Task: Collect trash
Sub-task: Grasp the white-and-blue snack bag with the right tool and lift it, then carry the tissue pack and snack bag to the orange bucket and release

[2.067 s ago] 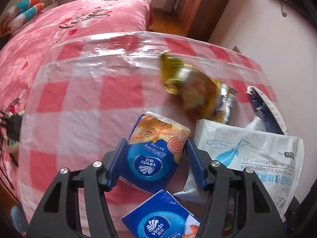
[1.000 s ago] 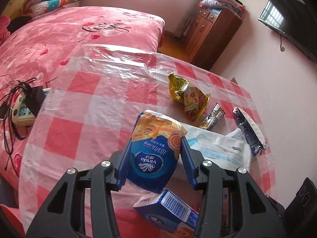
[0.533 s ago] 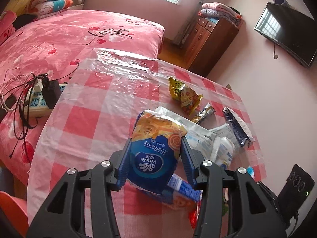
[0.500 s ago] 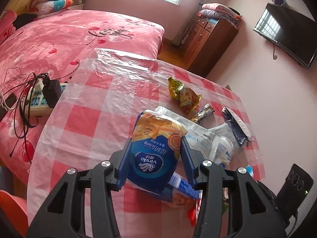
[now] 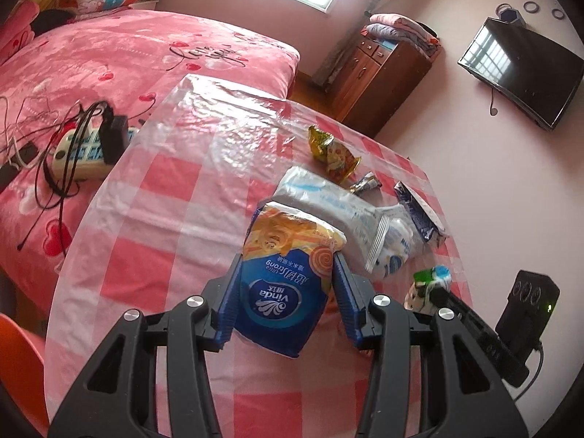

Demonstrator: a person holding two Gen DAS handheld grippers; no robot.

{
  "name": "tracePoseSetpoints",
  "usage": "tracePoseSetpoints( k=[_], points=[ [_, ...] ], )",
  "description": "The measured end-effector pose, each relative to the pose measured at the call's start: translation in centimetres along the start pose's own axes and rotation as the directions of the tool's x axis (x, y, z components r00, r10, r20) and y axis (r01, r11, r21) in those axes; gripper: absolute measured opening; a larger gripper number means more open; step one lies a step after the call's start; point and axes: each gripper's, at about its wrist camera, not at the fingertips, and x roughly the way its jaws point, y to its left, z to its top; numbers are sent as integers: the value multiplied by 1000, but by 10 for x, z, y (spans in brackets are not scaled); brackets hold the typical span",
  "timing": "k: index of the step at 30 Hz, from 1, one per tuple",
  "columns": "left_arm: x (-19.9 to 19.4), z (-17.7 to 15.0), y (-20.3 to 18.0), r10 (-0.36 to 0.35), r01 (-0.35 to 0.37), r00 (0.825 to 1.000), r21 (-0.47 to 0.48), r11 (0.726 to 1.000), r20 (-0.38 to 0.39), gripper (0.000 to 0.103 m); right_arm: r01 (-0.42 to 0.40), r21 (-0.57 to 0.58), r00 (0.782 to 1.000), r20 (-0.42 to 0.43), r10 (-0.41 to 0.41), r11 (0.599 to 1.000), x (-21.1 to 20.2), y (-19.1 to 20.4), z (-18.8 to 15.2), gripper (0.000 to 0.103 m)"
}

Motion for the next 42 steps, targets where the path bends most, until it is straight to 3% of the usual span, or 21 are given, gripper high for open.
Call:
tracePoseSetpoints(
  k=[11,28,35,42],
  points=[
    [-17,-32,26,-33,33,999,-44,998,-2,49,1,5,1000,8,-1,1000,-1,15,-1,41],
    [-36,-63,46,-90,91,996,-47,995,13,49,105,-54,994,46,-102,993,-22,44,1,33],
    [-47,-69,55,-101,102,994,-43,994,29,49,76,-55,997,27,-75,996,-23,62,4,33],
    [-67,-75,73,-78,81,995,-53,995,63,49,-17,-52,1000,-24,16,998,-9,95,3,33]
  ],
)
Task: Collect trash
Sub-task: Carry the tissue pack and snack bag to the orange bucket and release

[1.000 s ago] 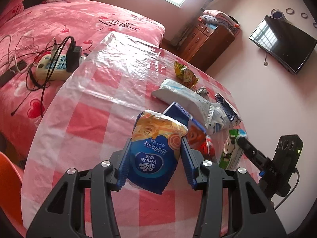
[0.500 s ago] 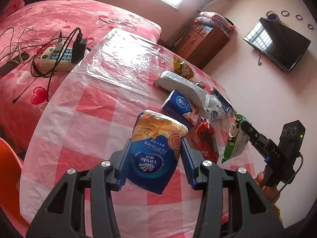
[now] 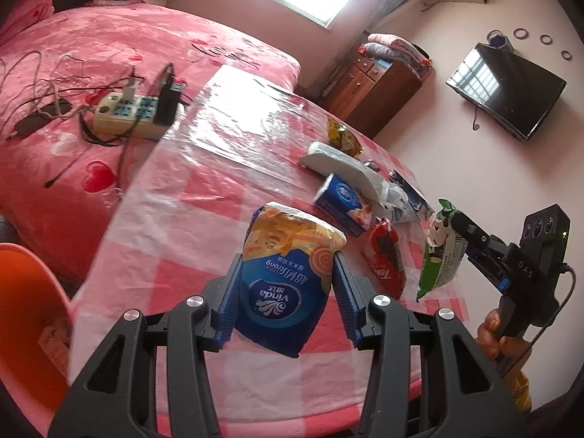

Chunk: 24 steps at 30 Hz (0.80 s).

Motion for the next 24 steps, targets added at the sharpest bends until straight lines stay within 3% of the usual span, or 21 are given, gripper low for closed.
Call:
tracePoseSetpoints(
  k=[9,17,24],
  points=[
    [-46,-9,51,93,-88,994,-78,993,58,49,-159,-43,982,-112,154,986,38,68,-4,33],
    [-91,-37,126,256,-237,964,-216,947,66,49,-324,-112,922,-262,287,939,93,155,-22,33],
    [-116,-61,177,331,-296,942,-327,897,57,49,-426,-160,868,-352,352,891,129,222,-39,33]
  ],
)
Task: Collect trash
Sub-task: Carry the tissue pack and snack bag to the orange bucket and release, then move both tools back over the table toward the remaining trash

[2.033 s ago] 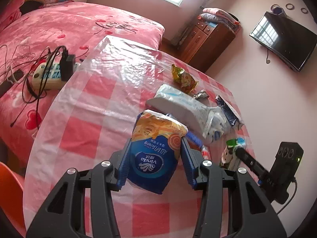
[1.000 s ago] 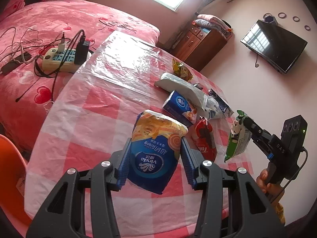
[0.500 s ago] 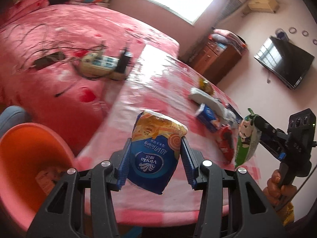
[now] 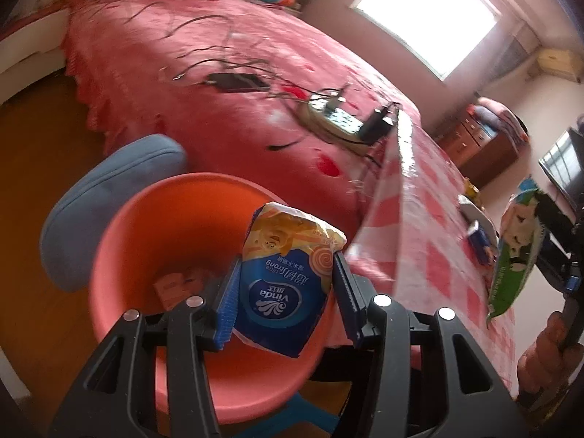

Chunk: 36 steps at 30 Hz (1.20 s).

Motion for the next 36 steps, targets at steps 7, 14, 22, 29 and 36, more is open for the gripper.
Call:
tracePoseSetpoints(
  k=[7,14,22,29,36],
  points=[
    [-6,-5,35,53,-53,999,-67,996,10,57,-68,-73,996,-60,64,995,54,43,2,36],
    [-9,-7,59,119,-116,993,-138,984,11,76,-31,-33,996,-80,29,999,71,36,-6,82],
    [-18,0,39,134,-129,989,-79,988,62,76,75,43,997,13,-76,996,26,-5,-8,89],
    [-14,2,11,99,-97,993,-38,995,68,78,154,31,984,84,-156,988,-13,-21,-23,89],
    [-12,2,-26,57,-58,996,14,998,73,80,225,22,962,153,-226,974,-47,-33,-37,94]
  ],
)
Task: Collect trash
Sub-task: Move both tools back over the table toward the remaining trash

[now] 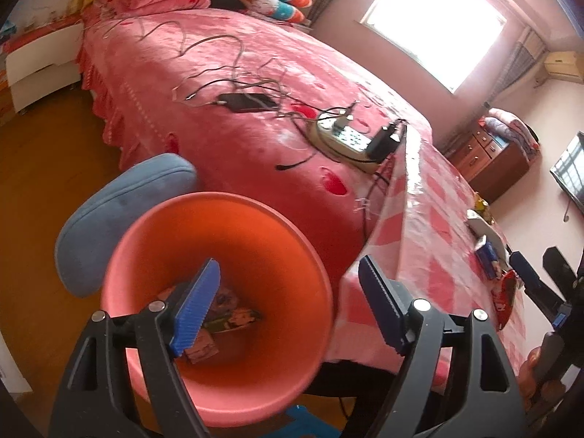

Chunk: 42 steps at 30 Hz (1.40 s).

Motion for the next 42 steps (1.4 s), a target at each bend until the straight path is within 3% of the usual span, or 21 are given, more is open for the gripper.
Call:
tracePoseSetpoints(
  k=[15,42],
  points=[
    [5,-8,-80,-71,76,996,114,991,-44,83,86,60,992,82,-91,994,-45,-49,-9,94],
    [31,-32,-176,-93,120,988,243,963,-120,83,179,131,962,184,-201,975,-106,-116,-14,94]
  ],
)
